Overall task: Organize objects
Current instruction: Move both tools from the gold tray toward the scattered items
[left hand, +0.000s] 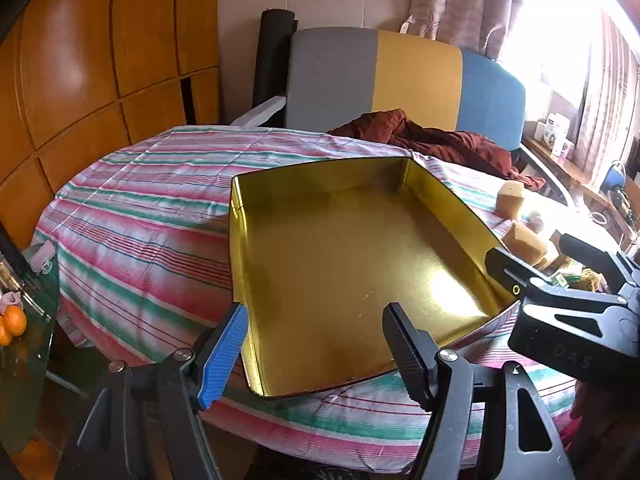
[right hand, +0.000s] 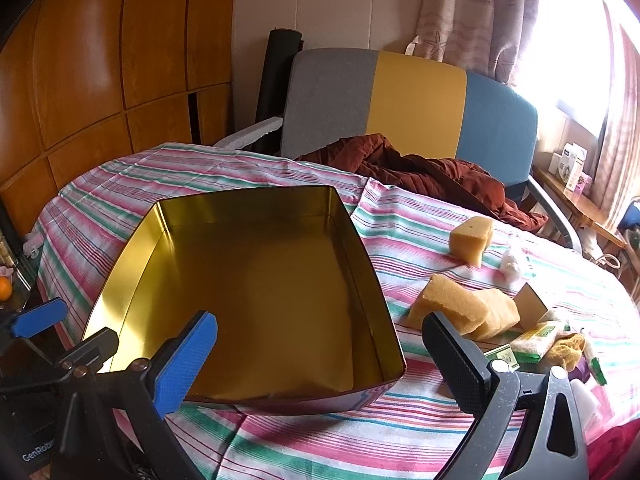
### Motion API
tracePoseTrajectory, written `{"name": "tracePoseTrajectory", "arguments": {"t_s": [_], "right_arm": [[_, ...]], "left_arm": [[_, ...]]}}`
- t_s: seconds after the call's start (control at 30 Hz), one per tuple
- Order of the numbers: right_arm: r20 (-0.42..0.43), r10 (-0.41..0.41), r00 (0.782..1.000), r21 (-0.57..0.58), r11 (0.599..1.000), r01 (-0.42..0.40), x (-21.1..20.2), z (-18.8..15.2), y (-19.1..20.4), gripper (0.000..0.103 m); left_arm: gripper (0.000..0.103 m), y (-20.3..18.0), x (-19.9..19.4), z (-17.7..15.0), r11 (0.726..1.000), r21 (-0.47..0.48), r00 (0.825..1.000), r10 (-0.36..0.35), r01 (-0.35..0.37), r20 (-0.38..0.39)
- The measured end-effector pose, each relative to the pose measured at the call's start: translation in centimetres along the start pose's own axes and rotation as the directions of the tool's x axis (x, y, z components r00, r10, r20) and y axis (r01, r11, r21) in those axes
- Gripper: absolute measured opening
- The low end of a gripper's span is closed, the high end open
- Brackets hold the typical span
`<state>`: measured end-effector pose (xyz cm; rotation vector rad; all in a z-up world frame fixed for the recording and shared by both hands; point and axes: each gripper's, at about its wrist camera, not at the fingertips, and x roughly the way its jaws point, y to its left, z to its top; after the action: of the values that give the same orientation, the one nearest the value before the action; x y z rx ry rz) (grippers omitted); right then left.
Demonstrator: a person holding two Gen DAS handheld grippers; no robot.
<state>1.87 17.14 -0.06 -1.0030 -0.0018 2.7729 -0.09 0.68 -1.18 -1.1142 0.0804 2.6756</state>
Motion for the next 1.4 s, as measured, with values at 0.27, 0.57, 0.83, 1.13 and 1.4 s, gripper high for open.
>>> {"name": "tracePoseTrajectory", "arguments": {"t_s": [0.27,0.57,0.83,1.13,1.4], "right_arm": [[-0.011,-0.017,1.0,0.011,1.0,0.017,0.0,-0.5,-1.2,0.103],[-0.068,-0.106,0.992,0.088,0.99,0.112,-0.5,-2.0,-7.0,0.103],[-0.124,-0.226,0.966,0.209,0.946,0.248,-2.0,-3.4,-14.9,0.103],[-0.165,-0.295,0.941,0.298,0.895,0.333,-4.4,-4.5,-21.7,0.103],[-0.189,-0.348,0.918,0.349,0.851,0.394,-6.2,-5.8,-26.1,0.103]], "left_arm": [[0.079,-2.3,-0.5,0.7,0.996,0.083,0.999,-0.022,0.019,0.028],[0.08,-6.3,-1.4,2.7,0.973,0.232,0.992,-0.034,0.004,0.126],[0.082,-9.9,-0.9,3.1,0.935,0.353,0.989,-0.064,0.014,0.13],[0.083,-13.2,-0.6,2.9,0.897,0.439,0.986,-0.118,0.054,0.12],[0.084,-15.9,0.0,2.6,0.865,0.495,0.984,-0.151,0.085,0.096]]}}
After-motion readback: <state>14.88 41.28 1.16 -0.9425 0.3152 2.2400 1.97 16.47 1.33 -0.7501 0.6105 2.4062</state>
